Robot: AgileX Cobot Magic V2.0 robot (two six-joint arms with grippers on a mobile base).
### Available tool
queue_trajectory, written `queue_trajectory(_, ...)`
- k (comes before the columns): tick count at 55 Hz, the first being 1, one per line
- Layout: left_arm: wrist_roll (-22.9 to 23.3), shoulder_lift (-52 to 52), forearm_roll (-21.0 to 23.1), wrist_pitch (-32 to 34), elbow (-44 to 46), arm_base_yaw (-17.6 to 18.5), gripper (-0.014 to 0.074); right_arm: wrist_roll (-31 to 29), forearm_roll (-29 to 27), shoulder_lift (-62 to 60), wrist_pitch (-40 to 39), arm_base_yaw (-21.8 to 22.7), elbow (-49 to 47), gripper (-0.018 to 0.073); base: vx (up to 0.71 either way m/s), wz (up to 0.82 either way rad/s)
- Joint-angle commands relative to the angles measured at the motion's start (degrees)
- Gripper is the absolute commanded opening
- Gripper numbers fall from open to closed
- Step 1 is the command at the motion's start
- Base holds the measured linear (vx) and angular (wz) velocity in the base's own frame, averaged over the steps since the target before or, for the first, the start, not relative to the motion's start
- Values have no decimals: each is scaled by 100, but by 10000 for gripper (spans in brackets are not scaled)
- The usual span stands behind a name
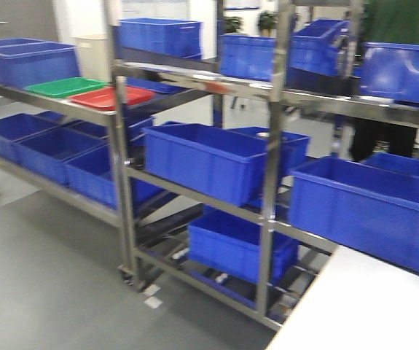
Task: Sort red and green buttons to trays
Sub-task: 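Drive the base, holding both buttons, to the counter with the trays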
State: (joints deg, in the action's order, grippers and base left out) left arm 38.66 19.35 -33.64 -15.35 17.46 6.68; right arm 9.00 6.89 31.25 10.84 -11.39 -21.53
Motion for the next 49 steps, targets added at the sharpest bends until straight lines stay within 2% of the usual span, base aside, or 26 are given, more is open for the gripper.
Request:
queue_trajectory(1,4,44,-46,388,175,24,0,-37,17,-2,-515,11,-181,-5,-16,61)
queue_trajectory(29,4,44,-46,388,175,24,0,-37,17,-2,-515,11,-181,-5,-13,59)
queue_trajectory(49,4,44,-46,388,175,24,0,-37,17,-2,-515,11,-181,-5,3,62)
